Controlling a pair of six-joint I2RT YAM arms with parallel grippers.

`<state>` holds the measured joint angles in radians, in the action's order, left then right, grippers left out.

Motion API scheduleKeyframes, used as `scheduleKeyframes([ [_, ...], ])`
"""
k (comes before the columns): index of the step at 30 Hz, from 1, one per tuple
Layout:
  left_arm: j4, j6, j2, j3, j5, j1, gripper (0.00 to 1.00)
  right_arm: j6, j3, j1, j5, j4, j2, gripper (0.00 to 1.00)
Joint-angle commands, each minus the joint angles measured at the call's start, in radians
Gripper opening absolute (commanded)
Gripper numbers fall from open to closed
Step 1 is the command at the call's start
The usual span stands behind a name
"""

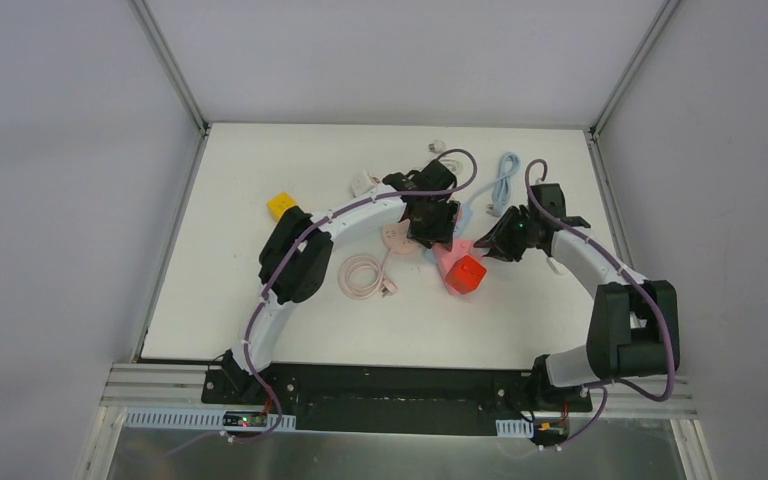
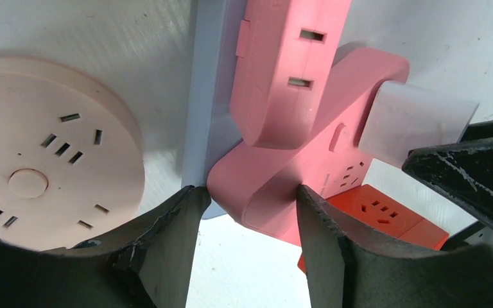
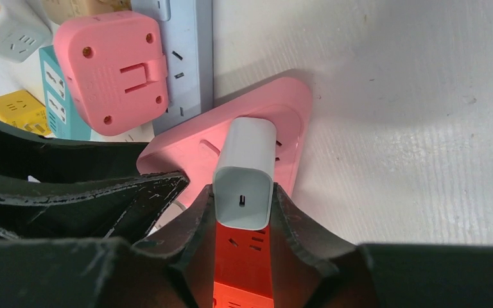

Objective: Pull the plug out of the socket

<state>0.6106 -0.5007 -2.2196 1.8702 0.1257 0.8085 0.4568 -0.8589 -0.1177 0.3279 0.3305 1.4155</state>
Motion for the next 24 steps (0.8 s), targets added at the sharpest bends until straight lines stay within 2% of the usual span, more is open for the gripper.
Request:
scheduleKeyframes([
  [1, 0.166, 0.078, -0.051, -0.022, -0.075, -0.003, 0.55, 0.034, -0.111, -0.012, 0.035, 0.015, 0.049, 0.0],
  [5, 0.169, 0.079, -0.051, -0.023, -0.08, -0.003, 0.54, 0.046, -0.16, -0.028, -0.056, 0.093, 0.084, 0.0],
  [11, 0.21, 0.079, -0.062, -0.002, -0.11, -0.003, 0.52, -0.054, -0.057, -0.007, 0.102, -0.059, -0.042, 0.0],
  [16, 0.239, 0.093, -0.071, 0.0, -0.12, -0.003, 0.51, -0.019, 0.003, 0.016, 0.116, -0.128, -0.063, 0.0],
  [22, 0.265, 0.129, -0.081, 0.006, -0.12, -0.001, 0.51, 0.072, -0.226, -0.053, -0.105, 0.165, 0.103, 0.0],
  [24, 0.265, 0.14, -0.082, 0.002, -0.12, 0.004, 0.51, 0.098, -0.284, -0.074, -0.134, 0.251, 0.152, 0.0],
])
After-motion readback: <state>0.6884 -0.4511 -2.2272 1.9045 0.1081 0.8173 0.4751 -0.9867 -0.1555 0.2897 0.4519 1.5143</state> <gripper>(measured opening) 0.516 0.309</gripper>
